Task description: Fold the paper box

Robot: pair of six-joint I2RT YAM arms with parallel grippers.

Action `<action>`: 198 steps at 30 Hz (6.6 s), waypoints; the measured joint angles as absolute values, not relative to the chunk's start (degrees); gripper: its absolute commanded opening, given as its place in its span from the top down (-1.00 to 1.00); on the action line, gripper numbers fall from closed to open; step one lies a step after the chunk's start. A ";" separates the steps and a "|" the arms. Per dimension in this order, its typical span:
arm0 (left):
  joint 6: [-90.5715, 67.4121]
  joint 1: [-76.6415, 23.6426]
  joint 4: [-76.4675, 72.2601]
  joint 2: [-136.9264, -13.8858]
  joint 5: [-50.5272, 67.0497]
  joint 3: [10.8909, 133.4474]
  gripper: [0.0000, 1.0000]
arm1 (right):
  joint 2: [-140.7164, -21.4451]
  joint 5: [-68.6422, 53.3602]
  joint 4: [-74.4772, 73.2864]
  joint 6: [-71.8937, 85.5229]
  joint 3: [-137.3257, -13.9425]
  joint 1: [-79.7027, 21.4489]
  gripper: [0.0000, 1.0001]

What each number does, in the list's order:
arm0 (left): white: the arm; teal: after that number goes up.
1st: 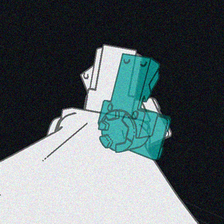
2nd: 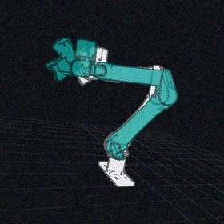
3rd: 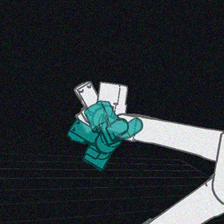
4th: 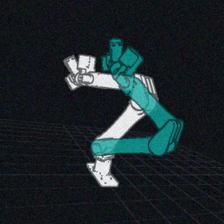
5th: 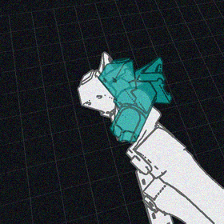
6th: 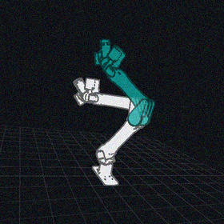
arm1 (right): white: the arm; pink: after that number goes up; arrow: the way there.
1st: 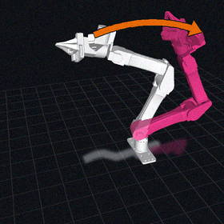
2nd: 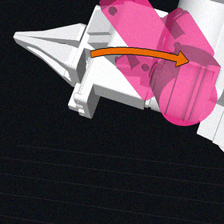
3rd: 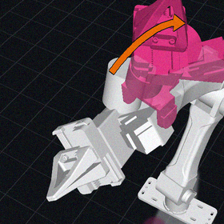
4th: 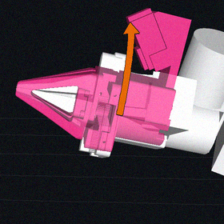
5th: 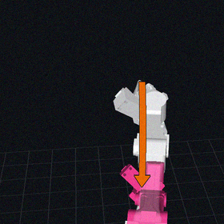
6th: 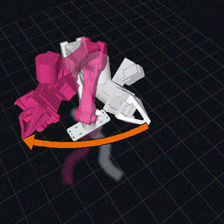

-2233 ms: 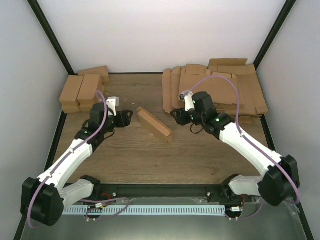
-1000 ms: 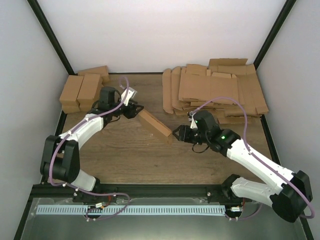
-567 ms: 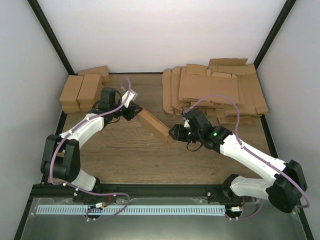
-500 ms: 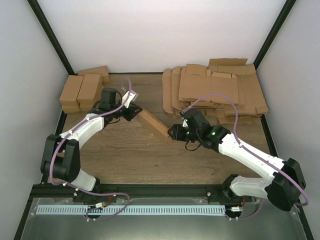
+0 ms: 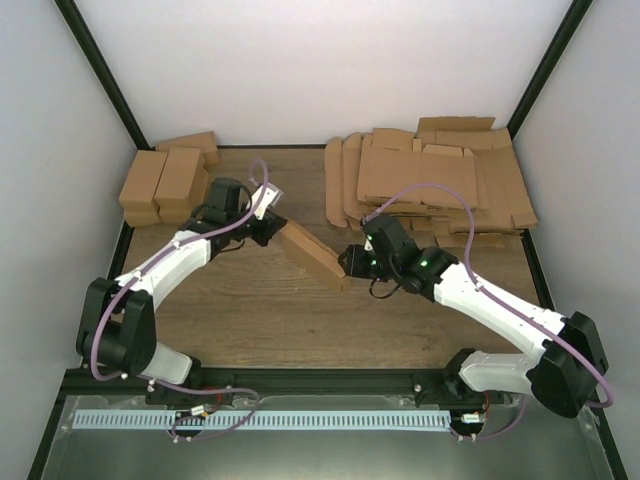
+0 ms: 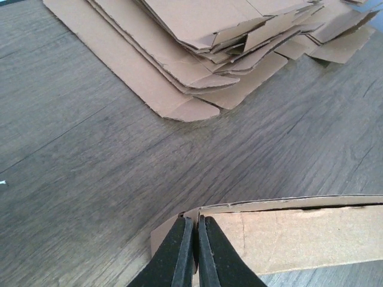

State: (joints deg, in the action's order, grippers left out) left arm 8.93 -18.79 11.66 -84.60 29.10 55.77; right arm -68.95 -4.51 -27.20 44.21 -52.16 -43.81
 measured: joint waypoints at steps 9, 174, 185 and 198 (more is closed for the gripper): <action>2.70 -20.88 12.99 -80.34 22.70 54.37 0.92 | -67.09 -1.39 -30.35 41.89 -52.84 -43.81 0.32; -27.90 -43.64 10.22 -68.31 -11.29 41.36 0.92 | -69.10 12.19 -38.83 43.13 -53.49 -43.92 0.99; -25.15 -46.09 -0.03 -67.29 -14.92 34.94 0.92 | -67.81 13.93 -35.75 39.13 -50.68 -43.92 0.98; -25.08 -49.17 -2.07 -64.82 -17.69 31.73 0.92 | -63.72 13.37 -34.00 36.80 -46.37 -43.90 0.41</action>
State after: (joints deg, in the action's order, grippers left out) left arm -25.08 -49.17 -2.07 -64.82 -17.69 31.73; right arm -63.72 13.37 -34.00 36.80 -46.37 -43.90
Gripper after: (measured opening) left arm 0.042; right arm 0.226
